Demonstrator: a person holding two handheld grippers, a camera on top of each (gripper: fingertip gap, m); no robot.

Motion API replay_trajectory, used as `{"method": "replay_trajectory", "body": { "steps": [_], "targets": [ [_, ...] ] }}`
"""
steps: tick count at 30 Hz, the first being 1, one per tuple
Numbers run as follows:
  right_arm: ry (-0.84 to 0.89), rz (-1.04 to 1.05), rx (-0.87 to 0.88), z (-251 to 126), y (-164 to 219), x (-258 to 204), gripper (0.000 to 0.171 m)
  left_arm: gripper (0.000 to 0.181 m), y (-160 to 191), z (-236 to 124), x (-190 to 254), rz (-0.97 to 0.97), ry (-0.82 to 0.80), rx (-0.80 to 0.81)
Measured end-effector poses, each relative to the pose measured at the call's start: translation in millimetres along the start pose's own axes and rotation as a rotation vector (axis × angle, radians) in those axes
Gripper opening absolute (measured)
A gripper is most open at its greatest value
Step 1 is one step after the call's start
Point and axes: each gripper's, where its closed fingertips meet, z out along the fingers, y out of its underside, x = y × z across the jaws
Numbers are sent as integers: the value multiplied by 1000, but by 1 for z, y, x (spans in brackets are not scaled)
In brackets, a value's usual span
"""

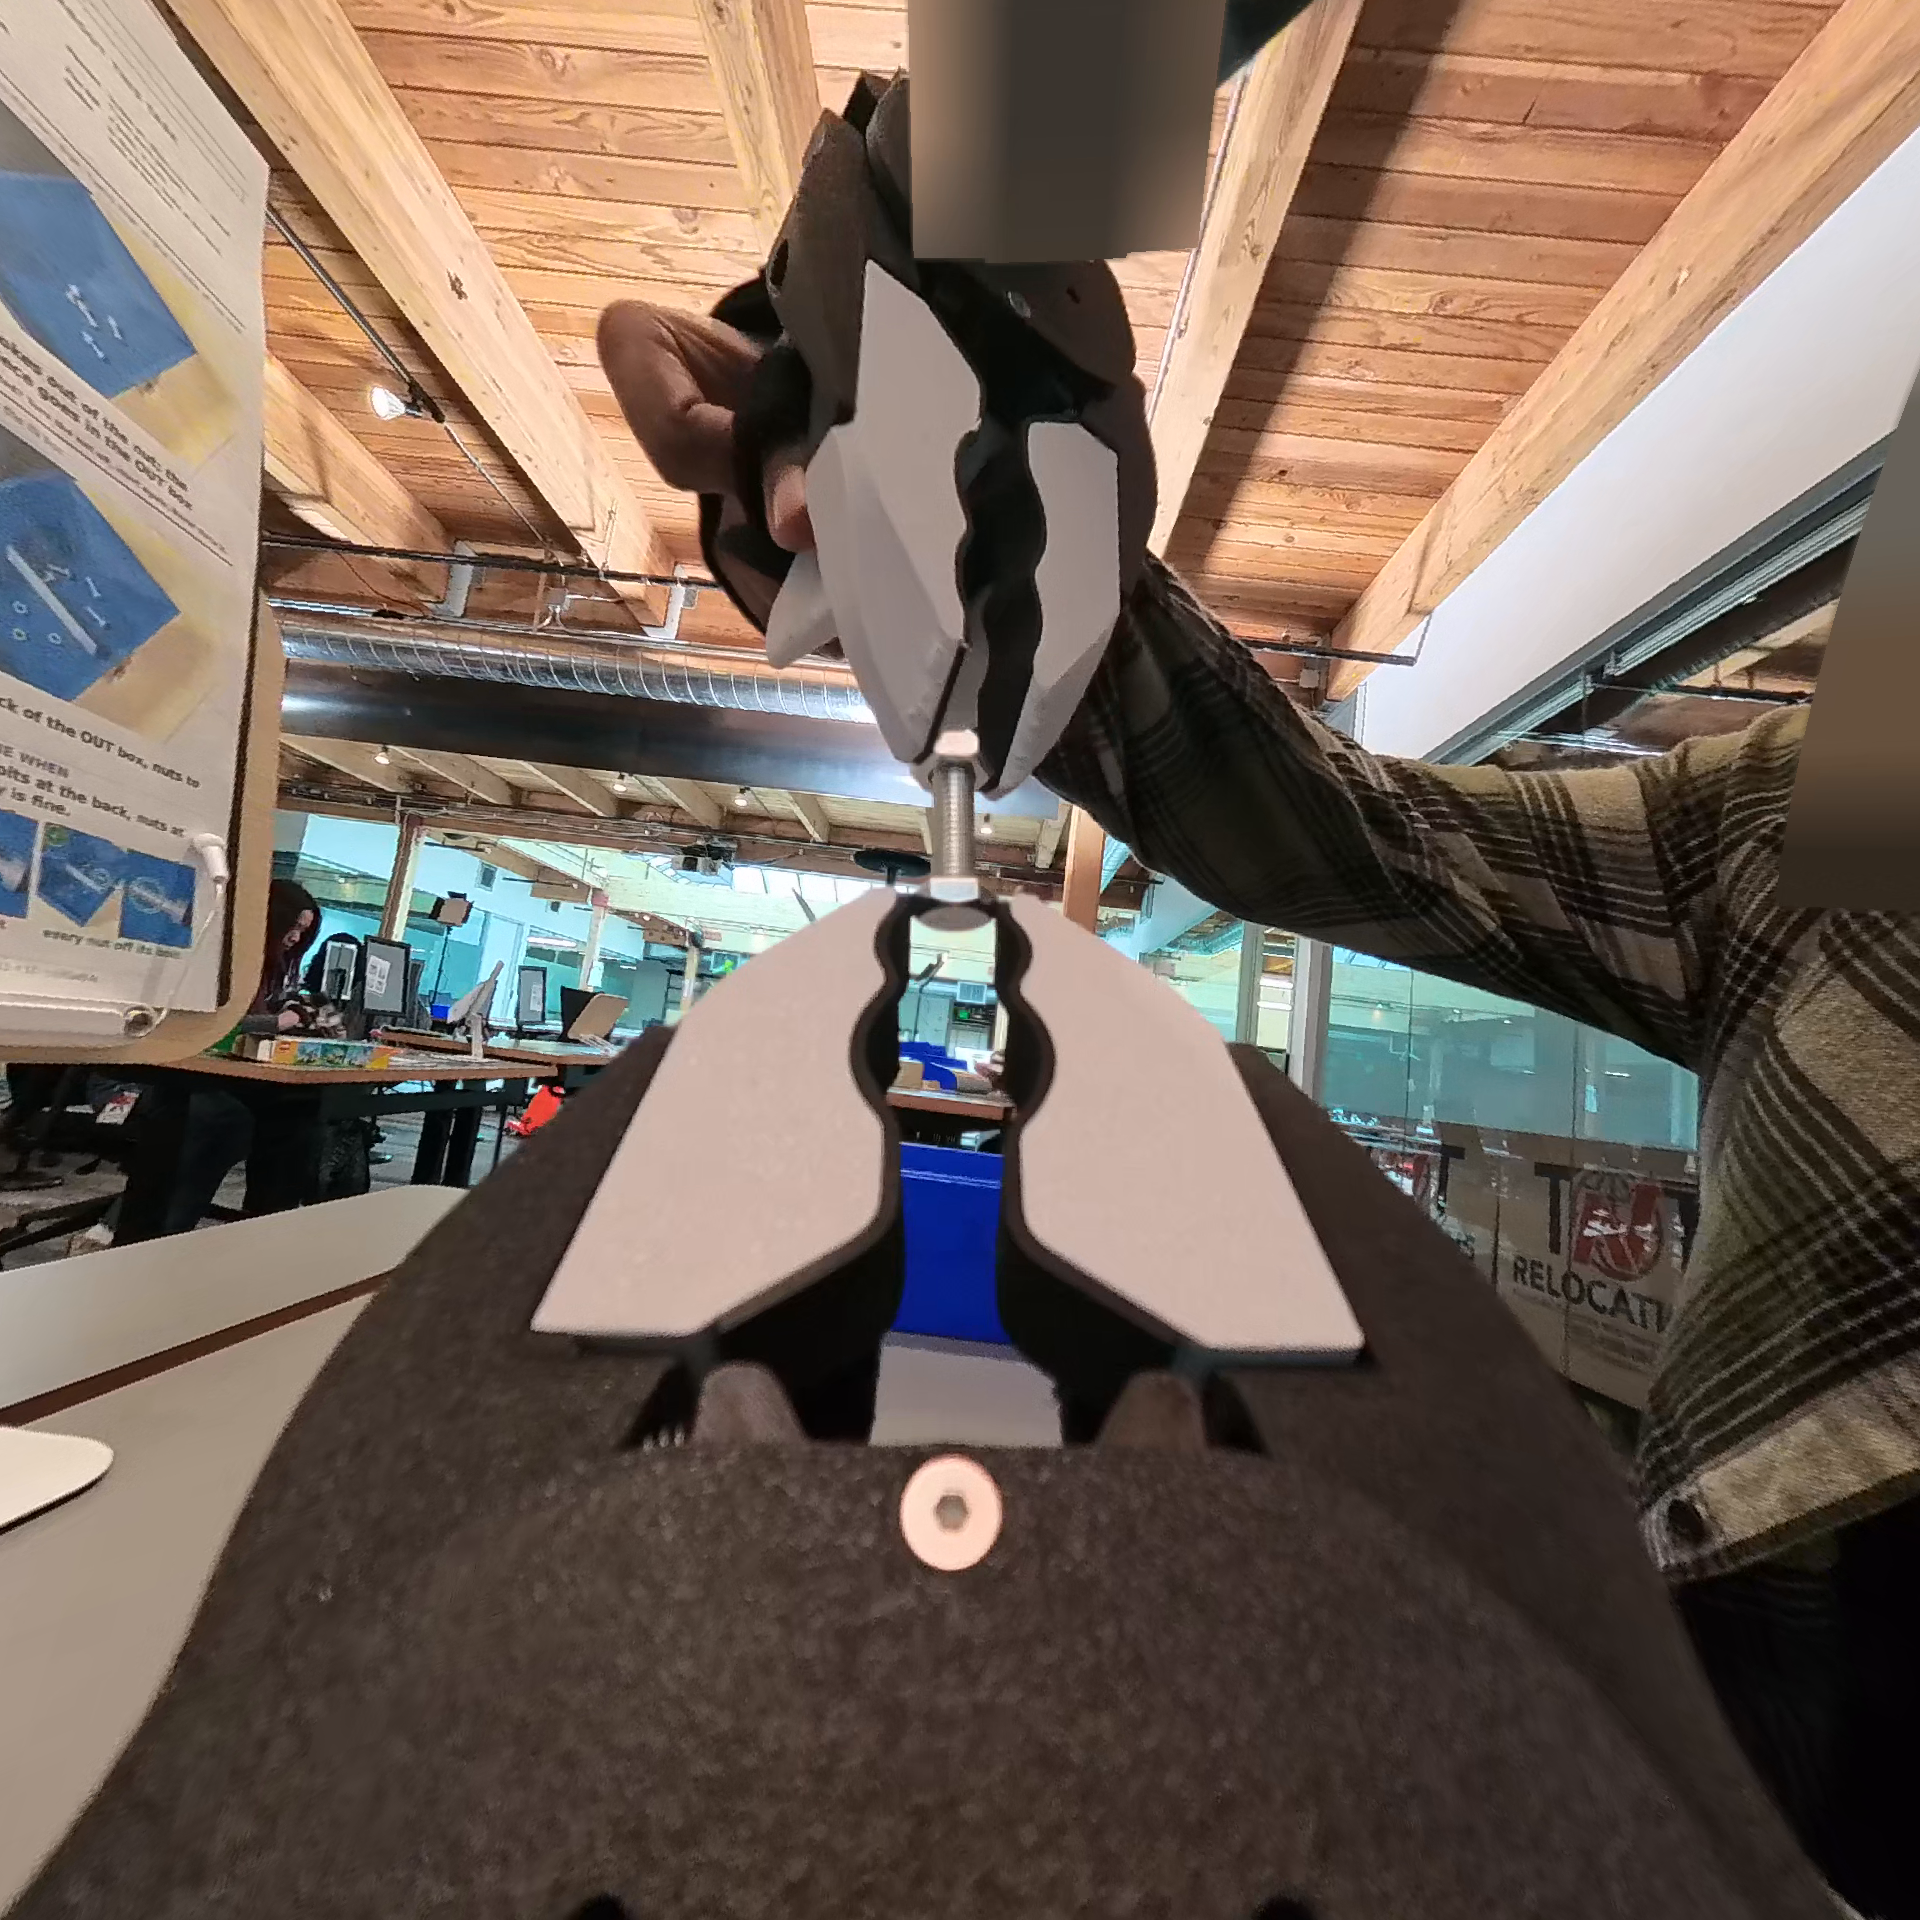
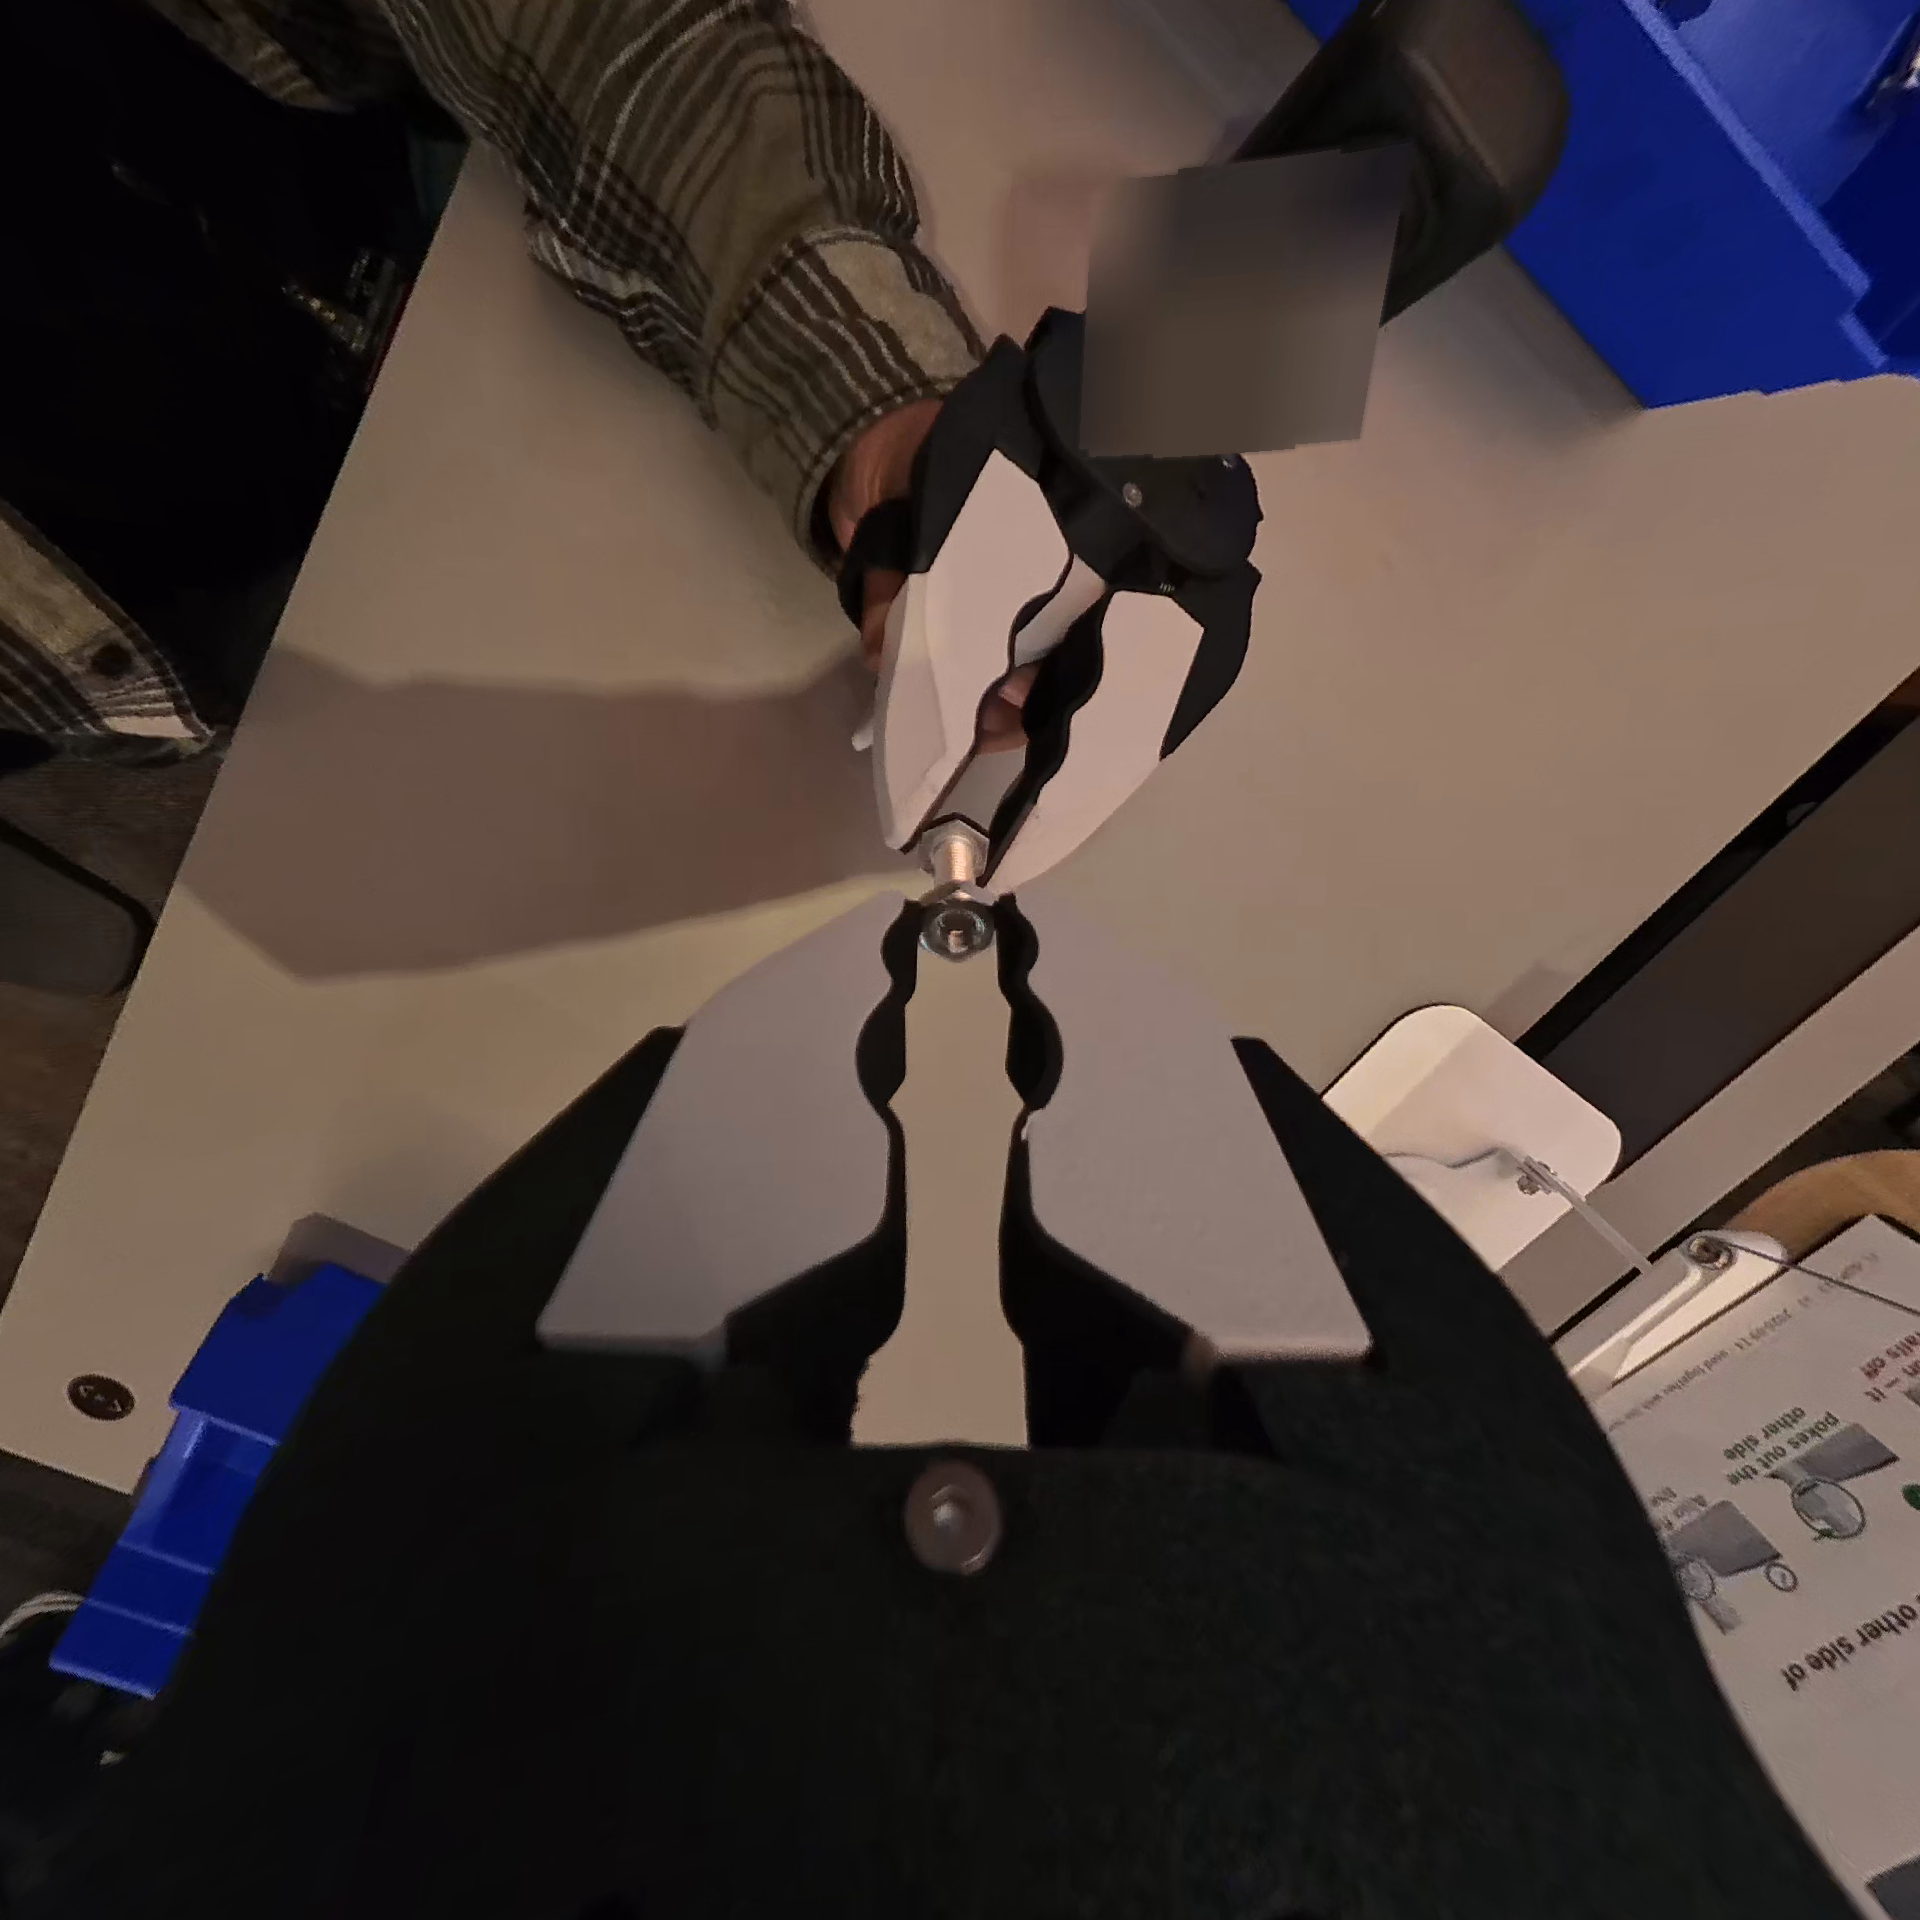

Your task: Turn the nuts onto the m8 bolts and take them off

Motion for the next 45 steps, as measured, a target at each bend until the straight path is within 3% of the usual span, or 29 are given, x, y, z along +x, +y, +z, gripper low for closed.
{"method": "replay_trajectory", "body": {
  "steps": [15,25,32,35,45],
  "targets": [
    [-27,426,-61,2,4,9,19,14,-7,-3,-7,99,-110,4],
    [43,383,0,-12,7,15,44,14,-8,-3,-5,57,-76,20],
    [193,197,462,-51,-9,8,34,15,-10,-2,-1,21,-35,41],
    [216,139,568,-50,-6,-5,31,14,-10,-2,-1,13,-26,44],
    [115,155,406,-22,4,-5,30,14,-4,1,2,14,-7,15]
  ]
}}
